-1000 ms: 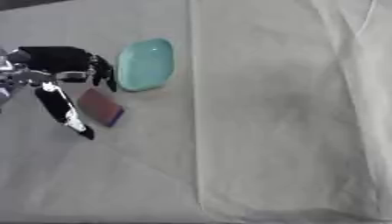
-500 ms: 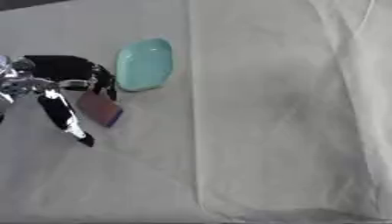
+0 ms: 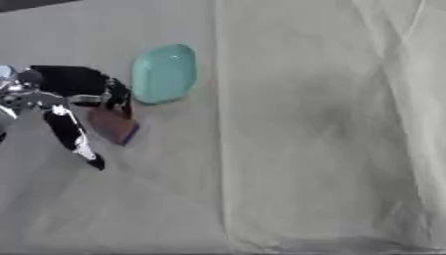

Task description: Pick up objects on the table and place them in the box.

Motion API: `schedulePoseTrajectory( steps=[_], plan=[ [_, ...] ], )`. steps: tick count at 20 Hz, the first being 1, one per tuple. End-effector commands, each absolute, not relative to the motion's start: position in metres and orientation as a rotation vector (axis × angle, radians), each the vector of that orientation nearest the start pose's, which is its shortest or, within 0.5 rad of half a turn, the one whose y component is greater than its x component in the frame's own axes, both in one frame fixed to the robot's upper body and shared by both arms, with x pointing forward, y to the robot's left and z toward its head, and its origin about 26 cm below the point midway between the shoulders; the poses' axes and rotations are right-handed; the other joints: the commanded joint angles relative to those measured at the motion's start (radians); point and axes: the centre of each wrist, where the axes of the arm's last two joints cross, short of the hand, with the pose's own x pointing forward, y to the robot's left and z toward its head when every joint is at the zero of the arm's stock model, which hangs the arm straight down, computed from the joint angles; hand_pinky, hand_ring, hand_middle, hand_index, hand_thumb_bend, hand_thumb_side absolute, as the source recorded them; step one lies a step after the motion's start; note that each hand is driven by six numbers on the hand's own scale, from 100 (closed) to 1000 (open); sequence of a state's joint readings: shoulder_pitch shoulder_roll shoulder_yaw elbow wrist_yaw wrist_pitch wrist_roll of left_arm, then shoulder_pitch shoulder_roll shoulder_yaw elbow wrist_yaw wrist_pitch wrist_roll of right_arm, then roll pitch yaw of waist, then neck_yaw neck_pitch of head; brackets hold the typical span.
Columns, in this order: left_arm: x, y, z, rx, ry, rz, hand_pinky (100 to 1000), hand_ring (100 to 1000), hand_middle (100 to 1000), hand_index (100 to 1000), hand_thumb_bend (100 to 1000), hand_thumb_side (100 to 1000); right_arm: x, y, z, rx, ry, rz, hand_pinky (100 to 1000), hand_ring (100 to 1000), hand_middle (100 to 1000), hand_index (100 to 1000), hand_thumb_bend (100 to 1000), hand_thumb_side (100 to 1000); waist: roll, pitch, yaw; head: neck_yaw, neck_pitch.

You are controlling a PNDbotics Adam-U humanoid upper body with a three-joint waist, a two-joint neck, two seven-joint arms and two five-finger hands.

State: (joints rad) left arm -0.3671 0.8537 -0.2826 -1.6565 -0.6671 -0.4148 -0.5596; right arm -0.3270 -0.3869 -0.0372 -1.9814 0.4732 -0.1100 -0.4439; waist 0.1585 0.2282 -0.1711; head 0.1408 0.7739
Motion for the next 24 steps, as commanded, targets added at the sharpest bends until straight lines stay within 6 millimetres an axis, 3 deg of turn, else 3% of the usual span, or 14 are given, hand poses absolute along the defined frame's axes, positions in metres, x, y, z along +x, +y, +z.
schedulePoseTrajectory(
  steps=[1, 4, 5, 6, 11, 24],
  plan=[
    [0.339, 0.342, 0.187, 0.72, -1.273, -2.112, 443, 544, 607, 707, 789, 517, 0.301, -0.276, 0.222, 1.268, 3.323, -0.245, 403, 495, 587, 683, 100, 560, -0.004, -0.015, -0.001, -0.002, -0.004],
    [0.343, 0.344, 0.194, 0.761, -1.268, -2.122, 446, 544, 608, 708, 794, 511, 0.301, -0.276, 0.222, 1.267, 3.325, -0.247, 403, 495, 586, 683, 100, 560, -0.004, -0.016, -0.002, -0.004, -0.004],
    [0.344, 0.344, 0.197, 0.776, -1.27, -2.123, 447, 544, 609, 708, 717, 532, 0.301, -0.276, 0.222, 1.267, 3.326, -0.248, 403, 495, 586, 683, 100, 558, -0.004, -0.017, -0.002, -0.005, -0.004],
    [0.345, 0.344, 0.2, 0.793, -1.278, -2.12, 447, 543, 607, 707, 793, 507, 0.301, -0.276, 0.222, 1.267, 3.326, -0.249, 403, 495, 586, 683, 100, 559, -0.004, -0.017, -0.001, -0.006, -0.004],
    [0.35, 0.342, 0.211, 0.838, -1.31, -2.107, 448, 543, 607, 707, 793, 504, 0.301, -0.276, 0.221, 1.266, 3.328, -0.251, 403, 495, 586, 682, 100, 560, -0.003, -0.018, 0.0, -0.009, -0.004],
    [0.353, 0.341, 0.199, 0.798, -1.31, -2.099, 441, 536, 598, 696, 782, 510, 0.301, -0.277, 0.223, 1.263, 3.324, -0.243, 403, 495, 587, 682, 100, 559, -0.003, -0.012, -0.005, -0.01, -0.004]
  ],
)
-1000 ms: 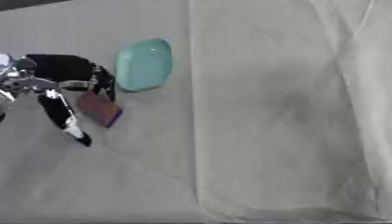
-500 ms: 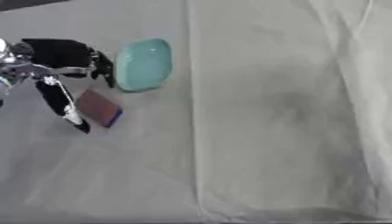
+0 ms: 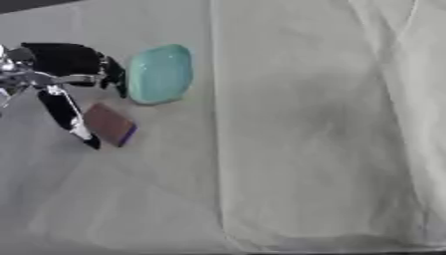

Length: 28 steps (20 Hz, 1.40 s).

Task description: Pick up objects on the table and place them in the box.

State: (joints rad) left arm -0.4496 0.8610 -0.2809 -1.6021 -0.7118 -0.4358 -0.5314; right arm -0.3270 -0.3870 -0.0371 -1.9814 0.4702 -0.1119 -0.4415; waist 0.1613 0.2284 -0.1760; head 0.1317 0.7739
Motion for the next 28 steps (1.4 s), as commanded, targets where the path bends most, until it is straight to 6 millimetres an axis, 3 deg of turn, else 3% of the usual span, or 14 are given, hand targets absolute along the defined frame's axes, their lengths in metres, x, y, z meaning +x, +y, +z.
schedulePoseTrajectory(
  steps=[1, 11, 28],
  plan=[
    [0.353, 0.342, 0.198, 0.795, -1.312, -2.095, 441, 536, 598, 696, 783, 510, 0.301, -0.277, 0.223, 1.262, 3.323, -0.242, 403, 495, 587, 682, 100, 559, -0.005, -0.011, 0.001, 0.0, -0.004],
    [0.353, 0.343, 0.173, 0.732, -1.337, -2.041, 421, 526, 585, 684, 761, 514, 0.301, -0.279, 0.226, 1.26, 3.316, -0.226, 403, 495, 586, 682, 100, 559, -0.009, 0.001, -0.007, -0.001, -0.004],
    [0.353, 0.344, 0.163, 0.698, -1.319, -2.062, 418, 521, 579, 669, 752, 509, 0.301, -0.282, 0.229, 1.231, 3.329, -0.241, 400, 492, 583, 680, 100, 564, -0.011, 0.009, -0.006, -0.001, -0.004]
  ],
)
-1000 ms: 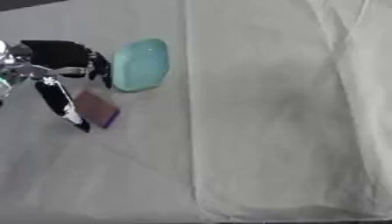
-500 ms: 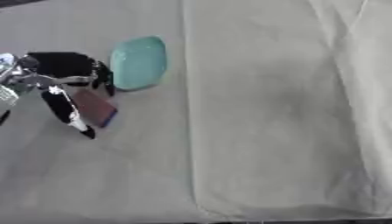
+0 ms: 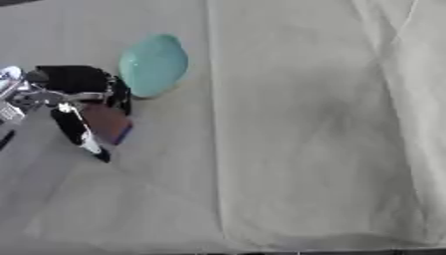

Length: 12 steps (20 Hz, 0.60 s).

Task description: Pick up objects on the table and place them in the box.

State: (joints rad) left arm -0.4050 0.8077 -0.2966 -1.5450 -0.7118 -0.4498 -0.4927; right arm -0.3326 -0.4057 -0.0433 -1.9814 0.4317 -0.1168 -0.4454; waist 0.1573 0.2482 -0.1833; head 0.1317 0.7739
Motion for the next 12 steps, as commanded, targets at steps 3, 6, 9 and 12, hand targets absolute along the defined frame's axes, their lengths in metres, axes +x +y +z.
schedulePoseTrajectory(
  steps=[3, 6, 9, 12],
  plan=[
    [0.3526, 0.3447, 0.1636, 0.705, -1.317, -2.067, 417, 519, 577, 664, 740, 518, 0.3009, -0.2818, 0.2288, 1.227, 3.331, -0.243, 400, 492, 583, 680, 100, 561, -0.008, -0.011, 0.001, -0.001, -0.004],
    [0.3525, 0.3448, 0.1649, 0.717, -1.32, -2.072, 408, 515, 572, 651, 702, 477, 0.301, -0.2815, 0.229, 1.22, 3.334, -0.243, 400, 492, 582, 680, 100, 561, -0.008, -0.011, 0.0, 0.0, -0.004],
    [0.3526, 0.3446, 0.1657, 0.74, -1.324, -2.075, 400, 511, 568, 645, 659, 413, 0.301, -0.2813, 0.2289, 1.211, 3.338, -0.243, 399, 491, 580, 679, 100, 562, -0.008, -0.012, -0.002, 0.001, -0.004],
    [0.3528, 0.345, 0.1635, 0.757, -1.322, -2.08, 398, 509, 566, 642, 653, 405, 0.3011, -0.2814, 0.2293, 1.206, 3.34, -0.24, 399, 491, 580, 679, 100, 563, -0.009, -0.01, -0.005, 0.0, -0.004]
  ],
)
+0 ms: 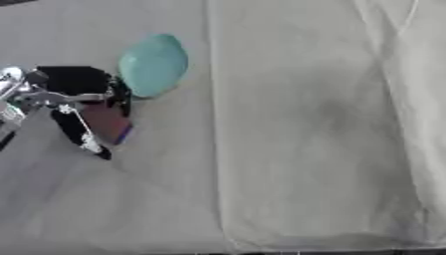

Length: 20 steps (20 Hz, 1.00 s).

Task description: Pick up objects on the table and place them in the box.

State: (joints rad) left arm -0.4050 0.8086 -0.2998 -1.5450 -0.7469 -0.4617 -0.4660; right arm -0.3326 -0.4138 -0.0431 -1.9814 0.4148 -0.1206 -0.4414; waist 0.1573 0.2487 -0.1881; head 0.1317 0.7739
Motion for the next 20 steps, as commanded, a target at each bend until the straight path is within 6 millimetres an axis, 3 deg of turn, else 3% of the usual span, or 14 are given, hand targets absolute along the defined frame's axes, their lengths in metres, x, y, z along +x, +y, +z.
schedulePoseTrajectory(
  steps=[1, 4, 5, 6, 7, 8, 9, 10, 12, 20],
  plan=[
    [0.353, 0.345, 0.163, 0.761, -1.322, -2.082, 395, 507, 565, 641, 653, 402, 0.301, -0.281, 0.229, 1.204, 3.34, -0.239, 400, 491, 579, 679, 100, 563, -0.009, -0.011, -0.001, 0.0, -0.004],
    [0.353, 0.345, 0.163, 0.774, -1.322, -2.099, 378, 498, 554, 620, 615, 335, 0.301, -0.282, 0.23, 1.198, 3.343, -0.238, 399, 491, 577, 679, 100, 564, -0.01, -0.01, -0.003, 0.001, -0.004],
    [0.354, 0.345, 0.165, 0.789, -1.32, -2.106, 284, 457, 494, 548, 397, 100, 0.301, -0.282, 0.23, 1.196, 3.344, -0.238, 399, 490, 576, 679, 100, 564, -0.01, -0.011, -0.003, 0.002, -0.004],
    [0.354, 0.345, 0.168, 0.814, -1.32, -2.109, 320, 475, 520, 566, 450, 100, 0.301, -0.281, 0.23, 1.194, 3.345, -0.238, 399, 491, 576, 679, 100, 564, -0.01, -0.011, -0.003, 0.003, -0.004],
    [0.354, 0.343, 0.171, 0.848, -1.328, -2.111, 100, 346, 383, 456, 267, 100, 0.301, -0.281, 0.23, 1.192, 3.347, -0.238, 399, 490, 575, 679, 100, 565, -0.01, -0.011, -0.003, 0.003, -0.004],
    [0.353, 0.341, 0.176, 0.897, -1.346, -2.113, 146, 362, 302, 381, 237, 100, 0.301, -0.281, 0.23, 1.189, 3.348, -0.238, 399, 490, 575, 679, 100, 545, -0.01, -0.011, -0.003, 0.003, -0.004],
    [0.353, 0.34, 0.179, 0.938, -1.364, -2.115, 100, 232, 217, 295, 250, 100, 0.301, -0.281, 0.23, 1.188, 3.348, -0.238, 399, 490, 572, 679, 100, 566, -0.01, -0.011, -0.004, 0.003, -0.004],
    [0.352, 0.337, 0.182, 0.99, -1.389, -2.126, 100, 177, 157, 232, 280, 100, 0.301, -0.281, 0.229, 1.187, 3.349, -0.237, 399, 490, 571, 679, 100, 567, -0.01, -0.011, -0.005, 0.003, -0.004],
    [0.351, 0.333, 0.183, 1.064, -1.446, -2.136, 100, 100, 111, 193, 344, 100, 0.301, -0.282, 0.229, 1.184, 3.351, -0.233, 398, 489, 568, 679, 100, 568, -0.011, -0.01, -0.008, 0.003, -0.004],
    [0.351, 0.333, 0.177, 1.154, -1.639, -2.104, 100, 100, 105, 194, 399, 100, 0.301, -0.282, 0.229, 1.18, 3.358, -0.216, 398, 489, 563, 679, 100, 568, -0.014, -0.012, -0.013, 0.004, -0.004]
  ],
)
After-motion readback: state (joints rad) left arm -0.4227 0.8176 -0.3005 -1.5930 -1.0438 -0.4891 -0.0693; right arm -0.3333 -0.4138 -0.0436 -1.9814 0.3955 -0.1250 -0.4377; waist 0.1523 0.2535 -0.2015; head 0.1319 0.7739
